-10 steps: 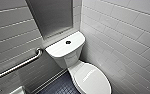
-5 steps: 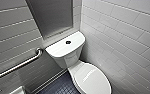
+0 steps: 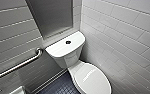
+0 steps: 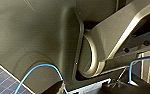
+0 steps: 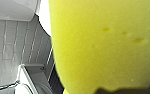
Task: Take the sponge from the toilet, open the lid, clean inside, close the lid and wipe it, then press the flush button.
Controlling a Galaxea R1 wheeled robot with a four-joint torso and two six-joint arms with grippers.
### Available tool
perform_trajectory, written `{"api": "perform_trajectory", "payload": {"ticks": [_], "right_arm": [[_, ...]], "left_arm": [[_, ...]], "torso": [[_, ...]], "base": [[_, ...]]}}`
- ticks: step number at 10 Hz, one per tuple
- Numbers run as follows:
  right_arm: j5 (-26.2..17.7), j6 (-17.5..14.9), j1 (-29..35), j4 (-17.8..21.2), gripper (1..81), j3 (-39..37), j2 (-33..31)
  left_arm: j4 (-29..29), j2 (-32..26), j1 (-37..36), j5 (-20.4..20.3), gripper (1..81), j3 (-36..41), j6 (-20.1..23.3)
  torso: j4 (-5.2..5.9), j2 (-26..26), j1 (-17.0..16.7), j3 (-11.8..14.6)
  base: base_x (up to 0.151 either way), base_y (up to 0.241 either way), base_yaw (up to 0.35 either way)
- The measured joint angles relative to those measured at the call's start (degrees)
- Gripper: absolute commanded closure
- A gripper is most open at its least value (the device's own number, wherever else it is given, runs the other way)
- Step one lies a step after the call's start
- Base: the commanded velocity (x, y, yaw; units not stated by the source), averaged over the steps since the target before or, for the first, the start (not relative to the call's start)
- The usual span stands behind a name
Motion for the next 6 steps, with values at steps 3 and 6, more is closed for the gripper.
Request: {"api": "perform_trajectory", "payload": {"ticks": [3, 6], "right_arm": [[-4.13, 0.11, 8.68, 3.05, 81.1, 0.35, -0.45], [-9.03, 0.10, 16.93, 6.44, 81.1, -0.52, 0.85]], "left_arm": [[0.00, -0.55, 0.04, 0.13, 1.0, 2.61, 0.37], [0.00, -0.74, 0.06, 0.17, 1.0, 2.83, 0.37]], "torso": [[0.00, -1.83, 1.09, -0.02], [0.00, -7.98, 4.85, -0.02]], "base": [[0.000, 0.000, 0.000], [0.000, 0.000, 0.000]]}}
